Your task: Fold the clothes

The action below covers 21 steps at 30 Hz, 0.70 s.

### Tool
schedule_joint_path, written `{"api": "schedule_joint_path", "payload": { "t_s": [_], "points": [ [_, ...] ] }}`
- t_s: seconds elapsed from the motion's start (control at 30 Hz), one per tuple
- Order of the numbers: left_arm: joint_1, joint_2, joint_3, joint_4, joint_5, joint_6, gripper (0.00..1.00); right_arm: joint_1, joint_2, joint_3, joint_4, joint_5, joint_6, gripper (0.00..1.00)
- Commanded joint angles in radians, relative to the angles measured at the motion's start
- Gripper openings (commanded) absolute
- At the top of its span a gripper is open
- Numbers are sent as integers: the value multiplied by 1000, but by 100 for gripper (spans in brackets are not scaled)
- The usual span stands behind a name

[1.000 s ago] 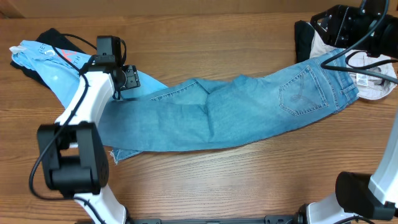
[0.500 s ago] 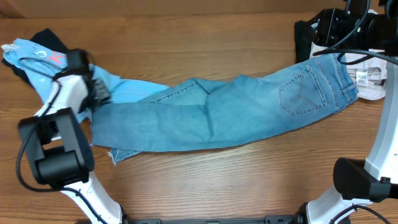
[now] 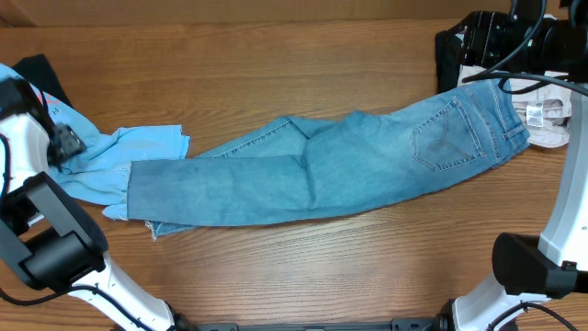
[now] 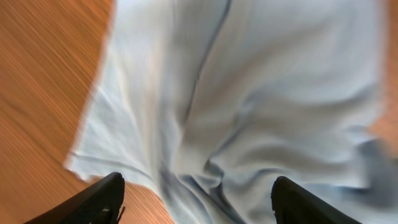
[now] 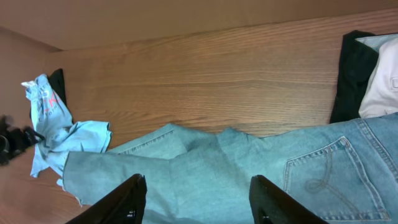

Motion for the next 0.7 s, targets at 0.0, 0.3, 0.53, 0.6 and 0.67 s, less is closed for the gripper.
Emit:
{"api": "schedule_joint_path", "payload": {
  "t_s": [0.0, 0.3, 0.53, 0.6, 0.67],
  "points": [
    [-43, -18, 210, -169, 48, 0, 88, -7, 19, 15, 5, 2, -8, 59],
    [-174, -17, 61, -315, 517, 40, 91, -7, 20, 15, 3, 1, -14, 60],
    [-182, -17, -261, -122, 380, -122, 84, -8, 20, 15, -17, 2, -84, 66],
    [-149, -17, -323, -95, 367, -153, 84, -7, 20, 15, -19, 2, -87, 67],
    [-111, -17, -358, -83, 364, -155, 82, -8, 20, 15, -18, 2, -87, 69]
  ]
}}
